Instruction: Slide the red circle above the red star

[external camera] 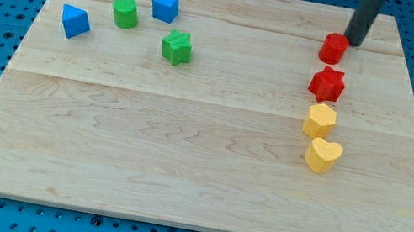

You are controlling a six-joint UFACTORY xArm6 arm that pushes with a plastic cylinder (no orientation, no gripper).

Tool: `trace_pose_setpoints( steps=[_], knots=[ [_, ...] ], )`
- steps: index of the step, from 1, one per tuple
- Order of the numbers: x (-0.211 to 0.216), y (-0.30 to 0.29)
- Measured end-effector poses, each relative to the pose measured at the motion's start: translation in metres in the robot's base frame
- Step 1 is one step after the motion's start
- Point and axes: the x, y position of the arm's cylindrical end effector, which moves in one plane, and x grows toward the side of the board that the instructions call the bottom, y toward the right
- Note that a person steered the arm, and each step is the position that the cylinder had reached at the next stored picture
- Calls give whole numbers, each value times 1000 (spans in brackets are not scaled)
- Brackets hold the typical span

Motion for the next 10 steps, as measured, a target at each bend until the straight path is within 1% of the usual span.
trace_pose_setpoints(
  steps=[1, 2, 3, 4, 5, 6, 7, 8, 9, 10],
  knots=[
    [1, -7],
    [16, 19],
    [18, -5],
    [23, -12],
    [13, -29],
    [13, -40],
    [-20, -38],
    [-45, -60],
    [-52, -112],
    [-61, -179]
  ],
)
